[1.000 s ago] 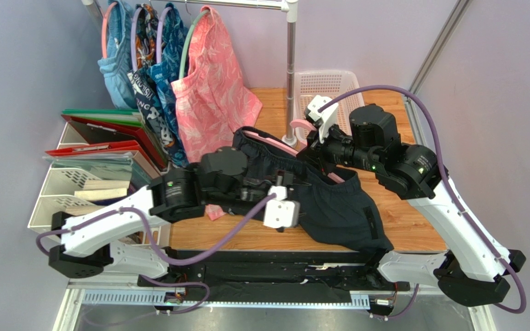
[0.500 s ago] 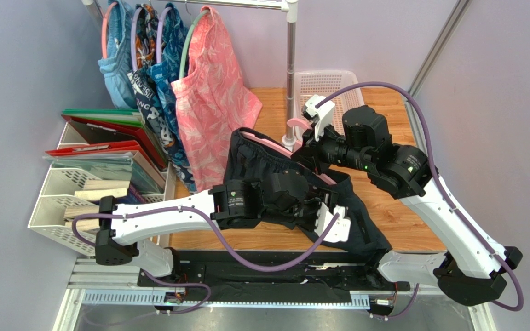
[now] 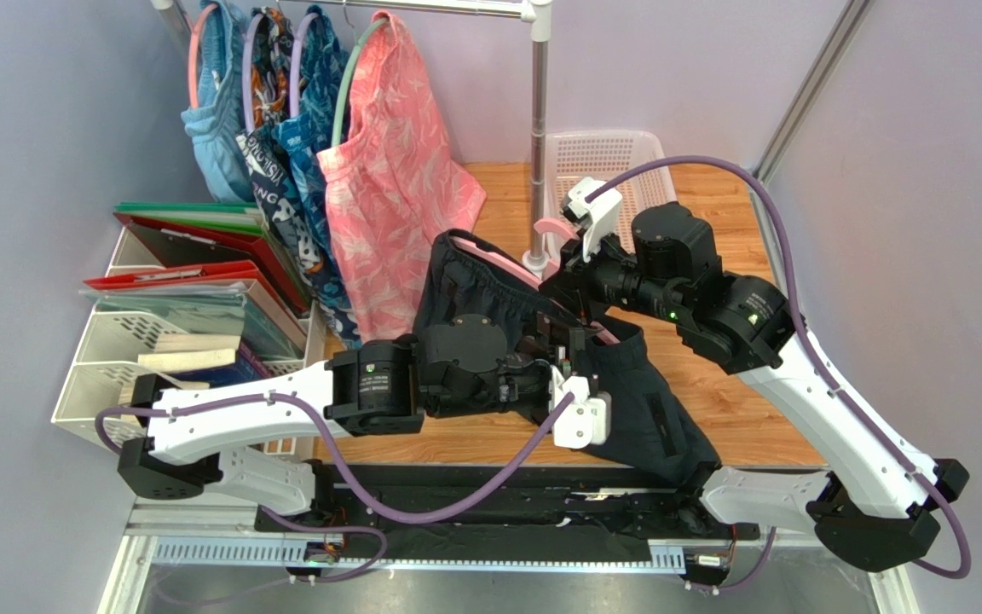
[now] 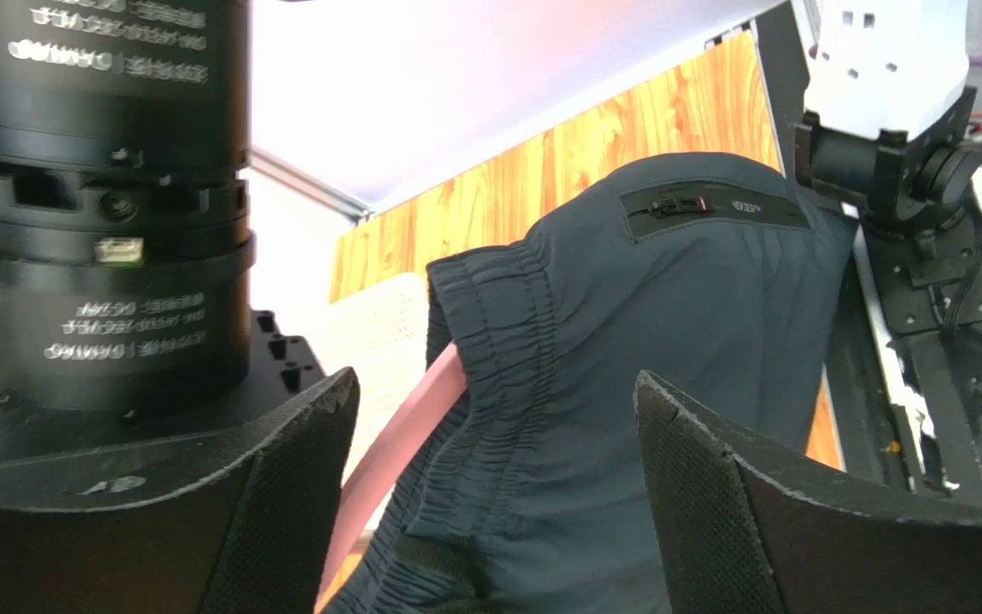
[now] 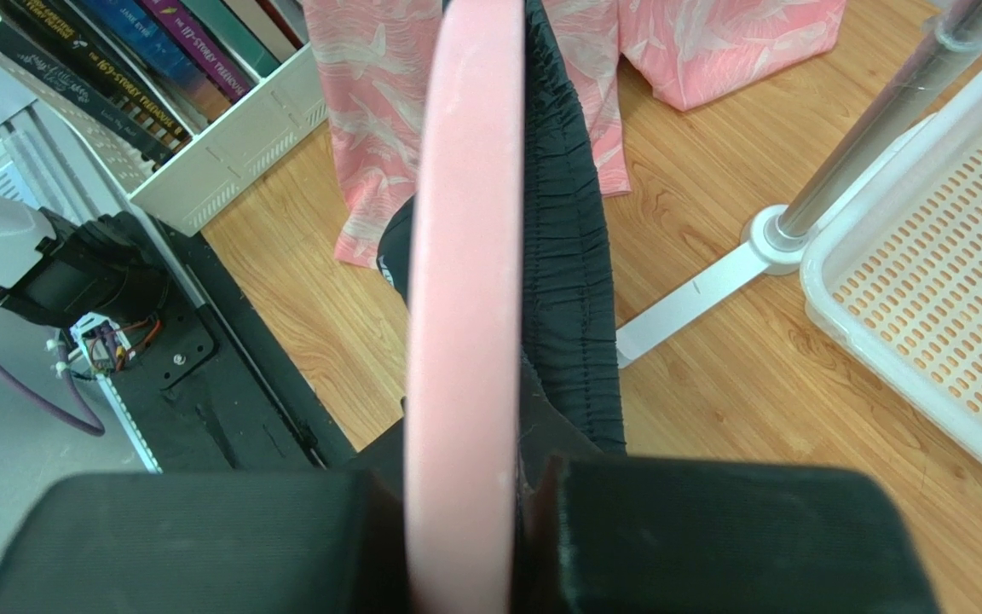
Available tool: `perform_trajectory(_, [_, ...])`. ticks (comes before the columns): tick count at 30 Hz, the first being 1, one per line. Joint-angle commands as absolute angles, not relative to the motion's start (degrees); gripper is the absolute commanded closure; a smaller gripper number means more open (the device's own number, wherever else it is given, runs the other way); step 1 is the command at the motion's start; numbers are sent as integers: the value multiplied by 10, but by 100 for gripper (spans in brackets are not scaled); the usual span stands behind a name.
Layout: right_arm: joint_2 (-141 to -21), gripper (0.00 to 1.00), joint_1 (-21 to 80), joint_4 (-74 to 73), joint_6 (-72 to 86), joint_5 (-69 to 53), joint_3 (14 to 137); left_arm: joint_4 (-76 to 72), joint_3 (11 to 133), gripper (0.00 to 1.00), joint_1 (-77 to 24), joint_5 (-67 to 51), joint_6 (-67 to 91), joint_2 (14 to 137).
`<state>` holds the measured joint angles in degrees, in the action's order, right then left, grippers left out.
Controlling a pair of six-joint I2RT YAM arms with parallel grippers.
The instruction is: Place the shorts on the hanger
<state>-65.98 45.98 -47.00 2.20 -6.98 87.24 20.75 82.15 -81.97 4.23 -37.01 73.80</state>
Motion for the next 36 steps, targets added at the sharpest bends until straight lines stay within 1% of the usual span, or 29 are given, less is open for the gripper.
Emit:
perform_trajectory(1, [-635,100,465,-407,42,-62,875,192,845,15,-801,49,-370,765])
perform_trajectory(4, [-636,100,467,-408,42,-55,880,209,856,15,-796,26,-366,782])
perform_trajectory(7, [-640,100,468,-404,46,-54,883,234,872,18,-795,-21,-353,799])
perform_trajectory(10, [-645,100,469,-395,50,-49,888,266,908,25,-795,-60,-338,822])
perform_trajectory(11, [-649,100,469,-391,51,-46,888,272,914,29,-795,-69,-337,828])
perform_trajectory(13, [-655,100,470,-388,48,-33,894,275,919,33,-808,-73,-349,825])
perform_trajectory(15, [-663,100,470,-383,46,-19,900,276,918,33,-816,-68,-361,819])
perform_trajectory(21, [-688,100,471,-356,33,38,932,298,889,32,-812,-32,-357,774])
perform_trajectory(24, [-697,100,470,-331,36,52,939,285,874,25,-793,-15,-300,719])
perform_trajectory(25, [-699,100,470,-320,40,59,944,279,873,20,-761,-11,-243,689])
perform_trajectory(27, [-702,100,470,-309,51,86,947,279,877,15,-715,-10,-176,665])
perform_trajectory(28, [-705,100,469,-301,60,100,953,286,880,15,-670,-11,-103,647])
perform_trajectory(30, [-721,100,470,-301,113,137,968,296,888,13,-623,-38,-34,636])
perform_trajectory(31, [-728,100,470,-302,130,145,982,301,888,13,-592,-42,30,627])
perform_trajectory(35, [-760,100,476,-301,179,161,1024,316,882,14,-578,-19,147,622])
perform_trajectory(36, [-768,100,479,-303,193,168,1033,318,878,12,-577,-1,169,621])
